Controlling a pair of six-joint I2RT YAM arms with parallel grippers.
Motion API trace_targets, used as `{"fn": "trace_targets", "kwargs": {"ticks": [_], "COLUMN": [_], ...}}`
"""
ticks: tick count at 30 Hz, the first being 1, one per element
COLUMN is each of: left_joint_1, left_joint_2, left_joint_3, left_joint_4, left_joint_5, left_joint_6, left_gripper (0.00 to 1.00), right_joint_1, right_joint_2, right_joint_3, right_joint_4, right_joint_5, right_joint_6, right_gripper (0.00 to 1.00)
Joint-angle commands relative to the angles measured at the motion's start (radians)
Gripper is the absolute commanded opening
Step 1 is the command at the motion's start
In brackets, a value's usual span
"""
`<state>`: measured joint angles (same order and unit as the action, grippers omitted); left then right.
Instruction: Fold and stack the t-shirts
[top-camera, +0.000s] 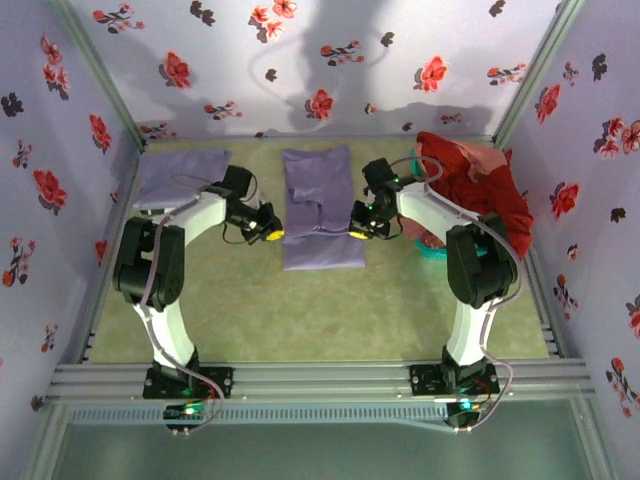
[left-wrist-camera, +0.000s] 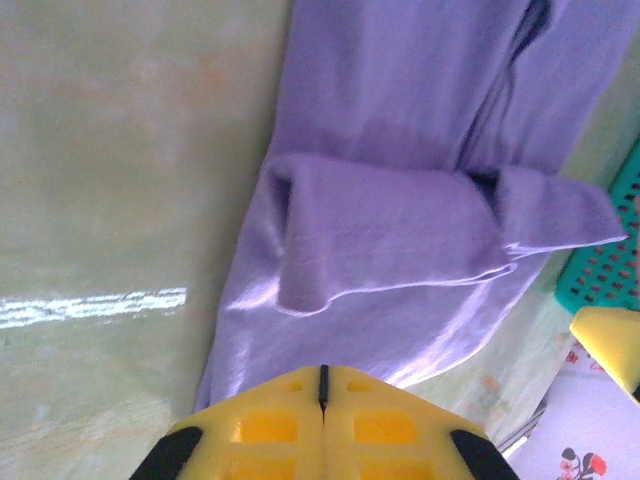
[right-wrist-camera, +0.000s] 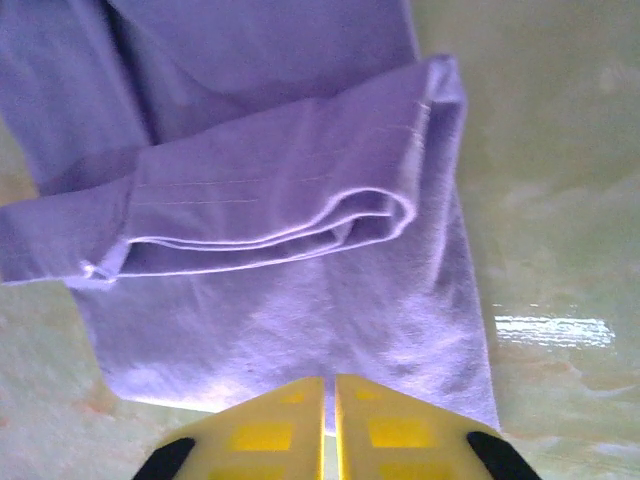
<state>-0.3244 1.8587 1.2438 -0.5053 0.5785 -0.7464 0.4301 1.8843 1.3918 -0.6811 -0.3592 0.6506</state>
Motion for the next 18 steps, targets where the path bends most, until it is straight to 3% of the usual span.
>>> {"fn": "trace_targets", "kwargs": {"ticks": [1, 8, 18], "left_joint_1": [-0.016, -0.028, -0.001], "left_joint_2": [0.025, 0.149, 0.347], "left_joint_3": [-0.003, 0.110, 0.553], "left_joint_4": [0.035, 0.018, -0.061], "left_joint_5": [0.034, 0.049, 0.038], "left_joint_6": [-0.014, -0.003, -0.010], "left_gripper": [0.01, 0.03, 0.03], "right_joint_1": [-0.004, -0.033, -0.091], "right_joint_2": [0.026, 0.146, 0.317], "right_joint_3": [0.004, 0.106, 0.467], "right_joint_4": [0.048, 0.029, -0.020], "right_joint_5": [0.007, 0.011, 0.039], "right_joint_6": [0.014, -0.008, -0.048], "right_gripper": [0.11, 0.10, 0.08]}}
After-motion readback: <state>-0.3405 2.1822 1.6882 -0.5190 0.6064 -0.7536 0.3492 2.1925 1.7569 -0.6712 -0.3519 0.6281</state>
